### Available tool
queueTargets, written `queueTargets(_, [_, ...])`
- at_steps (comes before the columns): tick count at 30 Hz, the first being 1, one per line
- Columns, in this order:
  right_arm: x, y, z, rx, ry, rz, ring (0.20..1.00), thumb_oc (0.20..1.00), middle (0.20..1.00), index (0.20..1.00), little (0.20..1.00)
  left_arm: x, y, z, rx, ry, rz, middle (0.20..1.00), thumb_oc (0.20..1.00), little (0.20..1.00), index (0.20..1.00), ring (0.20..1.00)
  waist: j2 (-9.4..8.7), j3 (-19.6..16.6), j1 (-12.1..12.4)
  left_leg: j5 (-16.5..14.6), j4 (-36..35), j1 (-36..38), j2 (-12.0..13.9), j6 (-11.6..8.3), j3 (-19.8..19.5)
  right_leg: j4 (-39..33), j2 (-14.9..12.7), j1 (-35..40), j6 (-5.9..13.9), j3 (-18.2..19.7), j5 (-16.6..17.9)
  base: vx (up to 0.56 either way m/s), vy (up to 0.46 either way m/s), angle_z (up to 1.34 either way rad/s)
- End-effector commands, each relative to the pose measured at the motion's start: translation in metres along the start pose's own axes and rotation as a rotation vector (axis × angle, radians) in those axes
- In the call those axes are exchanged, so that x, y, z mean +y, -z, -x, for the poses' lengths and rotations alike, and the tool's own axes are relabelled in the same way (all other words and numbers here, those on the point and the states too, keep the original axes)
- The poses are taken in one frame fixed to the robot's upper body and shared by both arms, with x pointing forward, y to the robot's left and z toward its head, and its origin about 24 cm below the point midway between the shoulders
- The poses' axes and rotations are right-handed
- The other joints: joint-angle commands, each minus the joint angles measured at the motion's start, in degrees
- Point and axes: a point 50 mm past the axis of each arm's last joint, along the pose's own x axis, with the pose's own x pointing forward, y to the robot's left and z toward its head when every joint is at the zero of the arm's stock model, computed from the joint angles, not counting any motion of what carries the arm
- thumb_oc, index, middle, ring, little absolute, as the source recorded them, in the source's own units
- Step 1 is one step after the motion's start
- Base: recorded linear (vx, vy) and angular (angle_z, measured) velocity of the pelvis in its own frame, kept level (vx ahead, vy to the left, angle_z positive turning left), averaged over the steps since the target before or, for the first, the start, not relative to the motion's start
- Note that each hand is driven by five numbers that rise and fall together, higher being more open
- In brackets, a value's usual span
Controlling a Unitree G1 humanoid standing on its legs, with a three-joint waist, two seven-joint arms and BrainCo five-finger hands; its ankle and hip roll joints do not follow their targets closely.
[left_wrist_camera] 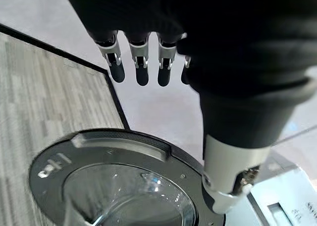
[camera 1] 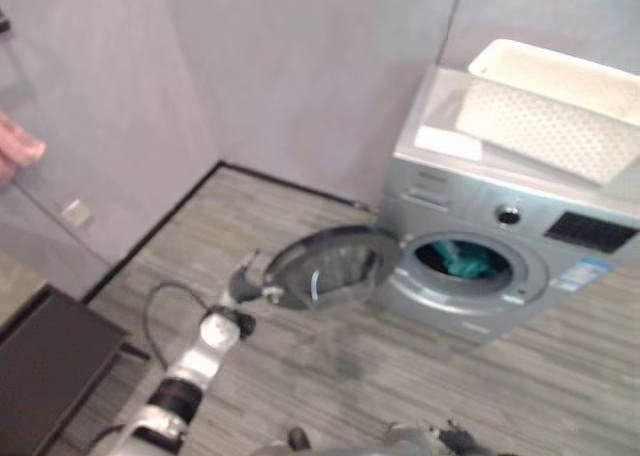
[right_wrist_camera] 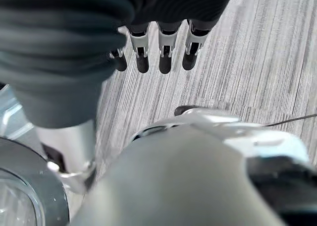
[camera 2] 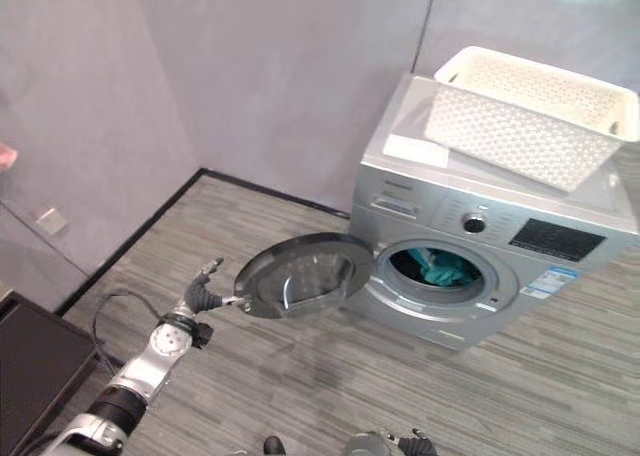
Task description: Grab the laundry basket,head to the washer,open it,put in the laundry and shut it.
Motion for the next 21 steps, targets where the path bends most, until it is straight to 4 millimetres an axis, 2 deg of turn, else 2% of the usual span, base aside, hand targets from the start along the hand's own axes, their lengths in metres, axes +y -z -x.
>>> queueTargets(1, [0.023, -0.001, 0.001, -0.006, -0.06, 0.032, 1.0, 1.0, 1.0, 1.0, 1.0, 0.012, -0.048, -0.019, -0.182, -0.072, -0.026, 1.0, 1.0, 1.0, 1.0, 1.0, 0.48, -0.54, -1.02, -8.29, 3.59, 0.09, 0.06, 1.28, -9.13, -2.34, -2.04, -2.3, 2.08, 2.91, 9.02, 0.03, -0.024, -0.58])
queueTargets(2, [0.024, 0.0, 0.002, -0.01, -0.072, 0.062, 1.0, 1.0, 1.0, 1.0, 1.0, 0.012, -0.05, -0.028, -0.167, -0.08, -0.068, 1.0, 1.0, 1.0, 1.0, 1.0, 0.32, -0.68, -1.98, -8.09, 3.14, 0.58, 0.25, 1.08, -8.53, -3.21, -2.17, -2.22, 2.11, 3.39, 9.64, 0.05, -0.02, -0.27])
queueTargets(4, [0.025, 0.001, 0.002, -0.014, -0.076, 0.077, 1.0, 1.0, 1.0, 1.0, 1.0, 0.013, -0.05, -0.031, -0.156, -0.087, -0.092, 1.0, 1.0, 1.0, 1.0, 1.0, 0.14, -0.87, -2.45, -8.0, 2.68, 1.02, 0.18, 0.98, -8.34, -3.59, -2.11, -2.03, 2.24, 3.55, 9.96, 0.08, -0.031, -0.26])
queueTargets(5, [0.026, 0.004, 0.003, -0.017, -0.088, 0.111, 1.0, 1.0, 1.0, 1.0, 1.0, 0.013, -0.052, -0.044, -0.121, -0.106, -0.186, 1.0, 1.0, 1.0, 1.0, 1.0, -0.46, -1.42, -4.07, -7.79, 1.58, 2.12, 0.05, 0.65, -8.23, -4.21, -1.56, -1.73, 2.67, 4.01, 10.57, 0.11, -0.047, -0.3])
queueTargets(7, [0.025, 0.004, 0.003, -0.03, -0.089, 0.124, 1.0, 1.0, 1.0, 1.0, 1.0, 0.019, -0.058, -0.056, -0.107, -0.119, -0.31, 1.0, 1.0, 1.0, 1.0, 1.0, -0.67, -1.51, -5.81, -7.3, 0.53, 2.74, 0.37, 0.23, -7.57, -4.71, -0.78, -1.91, 2.9, 4.28, 10.5, 0.1, -0.05, -0.27])
queueTargets(11, [0.023, 0.005, 0.003, -0.031, -0.09, 0.12, 1.0, 1.0, 1.0, 1.0, 1.0, 0.028, -0.06, -0.062, -0.077, -0.144, -0.373, 1.0, 1.0, 1.0, 1.0, 1.0, -0.83, -1.56, -6.83, -7.09, 0.27, 2.91, 0.62, -0.06, -7.02, -4.95, -0.35, -2.2, 2.97, 4.68, 10.55, 0.04, -0.027, -0.1])
queueTargets(12, [0.02, 0.006, 0.003, -0.031, -0.084, 0.117, 1.0, 1.0, 1.0, 1.0, 1.0, 0.048, -0.07, -0.07, -0.076, -0.219, -0.479, 1.0, 1.0, 1.0, 1.0, 1.0, -1.08, -1.35, -7.99, -6.88, -0.15, 2.73, 1.01, -0.4, -6.31, -5.68, 0.27, -2.8, 3.07, 5.22, 10.28, 0.01, -0.033, -0.13])
queueTargets(16, [0.016, 0.008, 0.003, -0.028, -0.065, 0.115, 1.0, 1.0, 1.0, 1.0, 1.0, 0.059, -0.085, -0.074, -0.111, -0.28, -0.545, 1.0, 1.0, 1.0, 1.0, 1.0, -1.26, -1.08, -8.24, -6.69, -0.29, 2.56, 1.32, -0.78, -6.03, -6.16, 0.53, -3.16, 3.07, 5.39, 10.35, 0.02, -0.023, -0.09])
queueTargets(21, [0.014, 0.004, 0.002, -0.039, -0.059, 0.107, 1.0, 1.0, 1.0, 1.0, 1.0, 0.066, -0.086, -0.076, -0.095, -0.304, -0.619, 1.0, 1.0, 1.0, 1.0, 1.0, -1.39, -0.82, -8.61, -6.56, -0.36, 2.82, 1.56, -1.04, -5.75, -6.37, 0.81, -3.21, 3.07, 6.04, 10.67, 0.03, -0.005, -0.02])
